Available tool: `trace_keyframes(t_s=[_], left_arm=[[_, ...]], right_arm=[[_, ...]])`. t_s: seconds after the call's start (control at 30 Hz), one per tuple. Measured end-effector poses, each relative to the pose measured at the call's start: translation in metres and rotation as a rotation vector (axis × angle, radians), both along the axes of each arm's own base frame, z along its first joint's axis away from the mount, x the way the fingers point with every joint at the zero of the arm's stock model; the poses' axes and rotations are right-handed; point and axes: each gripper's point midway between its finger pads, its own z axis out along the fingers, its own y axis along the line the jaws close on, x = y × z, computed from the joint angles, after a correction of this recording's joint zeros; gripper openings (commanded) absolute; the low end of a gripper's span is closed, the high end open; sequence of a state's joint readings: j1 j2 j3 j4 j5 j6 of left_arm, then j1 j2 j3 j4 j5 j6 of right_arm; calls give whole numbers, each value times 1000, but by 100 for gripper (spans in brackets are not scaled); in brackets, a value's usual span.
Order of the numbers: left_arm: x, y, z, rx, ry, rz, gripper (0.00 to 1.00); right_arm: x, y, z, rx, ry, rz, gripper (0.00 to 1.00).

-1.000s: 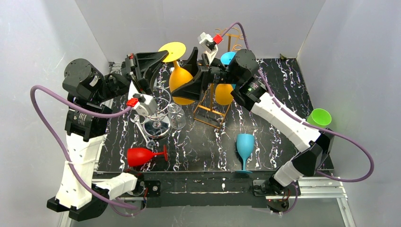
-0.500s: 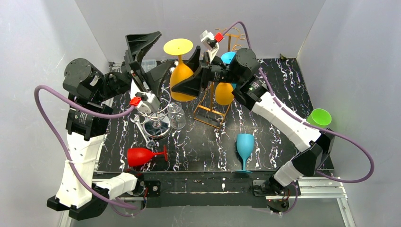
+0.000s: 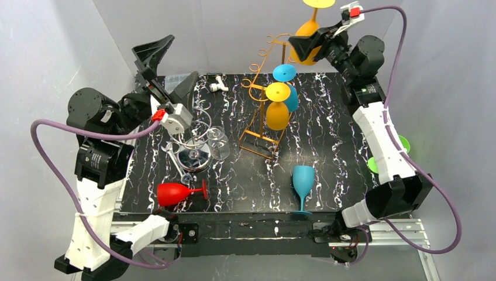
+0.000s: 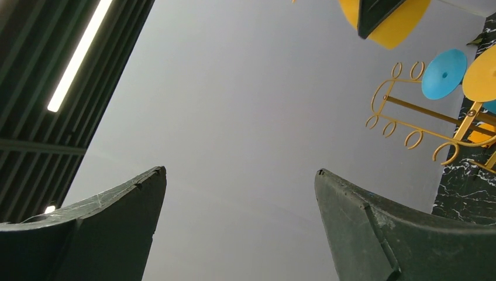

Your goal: Place the wine glass upside down on the wine glass rack

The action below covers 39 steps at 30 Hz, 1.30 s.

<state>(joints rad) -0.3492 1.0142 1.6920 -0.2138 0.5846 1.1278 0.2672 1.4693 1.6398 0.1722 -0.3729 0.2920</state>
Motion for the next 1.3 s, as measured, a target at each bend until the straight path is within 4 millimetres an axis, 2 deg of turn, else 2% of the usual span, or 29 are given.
trace_keyframes(t_s=[0.1,0.2,0.27,0.37,0.4,0.5,0.7,0.87,1.0,1.3], left_arm=[[4,5,-1,-25,26,29,98],[12,7,-4,-46,60,54,98],[19,8,-7,-57,84,64,98],[31,7,-15,-69,131,82,98],[37,6,-19,-73,152,88,98],[55,4,-34,-80,220,110,98],[81,0,-63,-87,337,143,98],[90,-3,-76,-81,388,147,98],[93,-4,-82,-72,408,149,98],[96,-5,-87,-55,420,153,98]], right_arm=[[22,-35,-6,-24,-13,-114,68],[49,-75,-32,-48,15,-231,67],[64,-92,-62,-72,56,-285,66],[84,-102,-107,-120,128,-323,66],[92,-103,-124,-141,155,-329,65],[109,-105,-156,-180,203,-339,65],[135,-104,-199,-228,258,-333,62],[154,-98,-216,-245,265,-303,60],[160,-89,-225,-287,256,-279,60],[162,-61,-220,-356,192,-237,59]])
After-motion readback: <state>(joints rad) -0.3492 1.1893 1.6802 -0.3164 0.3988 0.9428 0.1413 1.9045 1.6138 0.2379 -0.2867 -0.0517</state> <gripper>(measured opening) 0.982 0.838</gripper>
